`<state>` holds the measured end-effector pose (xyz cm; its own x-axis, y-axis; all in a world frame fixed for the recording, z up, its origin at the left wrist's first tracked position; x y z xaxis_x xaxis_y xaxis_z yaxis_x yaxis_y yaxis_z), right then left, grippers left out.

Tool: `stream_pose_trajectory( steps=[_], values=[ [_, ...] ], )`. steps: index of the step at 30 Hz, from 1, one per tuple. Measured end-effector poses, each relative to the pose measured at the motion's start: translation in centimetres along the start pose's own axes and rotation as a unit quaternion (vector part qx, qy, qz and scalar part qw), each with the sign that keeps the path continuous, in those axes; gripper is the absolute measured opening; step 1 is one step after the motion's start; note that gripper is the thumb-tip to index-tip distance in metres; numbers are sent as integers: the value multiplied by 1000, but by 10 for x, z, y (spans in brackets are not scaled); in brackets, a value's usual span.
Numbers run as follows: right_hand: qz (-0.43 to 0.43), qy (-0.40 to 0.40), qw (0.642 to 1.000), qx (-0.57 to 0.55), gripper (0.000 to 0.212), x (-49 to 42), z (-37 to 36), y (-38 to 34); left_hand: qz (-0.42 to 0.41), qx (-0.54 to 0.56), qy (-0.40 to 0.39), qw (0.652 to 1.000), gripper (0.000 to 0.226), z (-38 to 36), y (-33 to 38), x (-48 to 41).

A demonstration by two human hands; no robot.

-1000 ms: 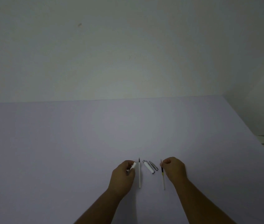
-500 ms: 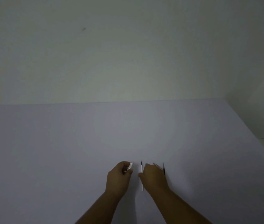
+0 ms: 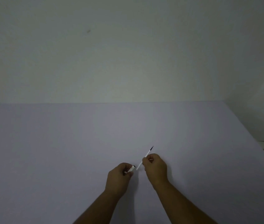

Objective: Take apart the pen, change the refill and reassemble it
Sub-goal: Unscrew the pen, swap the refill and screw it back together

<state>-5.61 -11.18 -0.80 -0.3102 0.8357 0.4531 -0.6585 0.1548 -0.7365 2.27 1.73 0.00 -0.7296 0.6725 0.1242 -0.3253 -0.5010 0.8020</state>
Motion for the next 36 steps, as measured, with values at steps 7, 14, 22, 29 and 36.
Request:
stream_pose_trajectory(
  steps=[7, 14, 22, 29, 36],
  values=[
    [-27, 5, 993, -111, 16, -2, 11, 5, -1, -12, -18, 1000, 13, -4, 7, 1],
    [-33, -80, 990, -108, 10, 3, 10, 9, -15, 10, -17, 1000, 11, -10, 17, 3],
    [-52, -85, 966, -240, 14, 3, 26, 5, -31, 5, -16, 999, 14, -13, 23, 2],
    [-27, -134, 981, -140, 17, -1, 22, 6, -43, 20, -43, 998, 20, -18, 28, 1],
    [-22, -68, 990, -124, 11, -30, 43, 5, -43, 18, -77, 996, 25, -17, 24, -1]
  ],
)
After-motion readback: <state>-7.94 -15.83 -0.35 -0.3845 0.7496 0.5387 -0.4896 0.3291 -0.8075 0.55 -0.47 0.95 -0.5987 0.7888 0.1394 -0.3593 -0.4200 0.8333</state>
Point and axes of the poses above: each hand's wrist, its own x-axis away from the middle knuckle, its own z-axis out of the back of the hand, y = z × x, the point moved 4 cm from there along -x, towards the middle knuckle, and after that the axes turned 12 degrees about -z, right-handed, at the moved point
